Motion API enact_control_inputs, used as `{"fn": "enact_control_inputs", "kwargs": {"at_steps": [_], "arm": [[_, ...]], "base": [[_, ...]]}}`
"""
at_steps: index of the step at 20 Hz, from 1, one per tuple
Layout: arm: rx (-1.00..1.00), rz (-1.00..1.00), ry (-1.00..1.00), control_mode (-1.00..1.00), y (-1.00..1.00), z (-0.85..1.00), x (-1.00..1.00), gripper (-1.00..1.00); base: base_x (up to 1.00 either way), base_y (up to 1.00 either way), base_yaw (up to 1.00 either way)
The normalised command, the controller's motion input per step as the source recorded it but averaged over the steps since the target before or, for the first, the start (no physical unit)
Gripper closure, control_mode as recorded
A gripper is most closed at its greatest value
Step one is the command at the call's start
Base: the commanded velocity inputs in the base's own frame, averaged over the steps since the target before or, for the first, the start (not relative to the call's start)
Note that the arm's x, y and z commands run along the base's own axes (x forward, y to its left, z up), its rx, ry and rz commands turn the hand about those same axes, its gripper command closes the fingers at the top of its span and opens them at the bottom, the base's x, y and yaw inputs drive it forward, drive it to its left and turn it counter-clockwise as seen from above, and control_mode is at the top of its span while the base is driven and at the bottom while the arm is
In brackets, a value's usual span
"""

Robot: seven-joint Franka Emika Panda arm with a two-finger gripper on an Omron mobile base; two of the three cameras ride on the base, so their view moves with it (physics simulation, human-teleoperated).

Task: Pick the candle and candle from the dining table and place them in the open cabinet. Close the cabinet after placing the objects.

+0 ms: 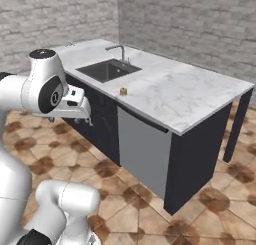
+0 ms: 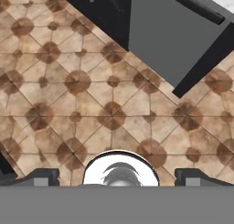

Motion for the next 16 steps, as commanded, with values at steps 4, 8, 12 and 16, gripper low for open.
{"fn": "enact_control_inputs", "kwargs": {"at_steps": [4,8,12,16], "arm": [[0.0,0.0,0.0,1.0,0.0,0.0,0.0,-1.0],[0.0,0.0,0.0,1.0,0.0,0.0,0.0,-1.0],[0.0,0.0,0.0,1.0,0.0,0.0,0.0,-1.0],[0.0,0.0,0.0,1.0,0.0,0.0,0.0,-1.0]], "base": [[0.44,0.22,-0.27],[0.35,0.25,-0.27],[0.27,0.27,-0.27],[0.25,0.34,-0.29]]}}
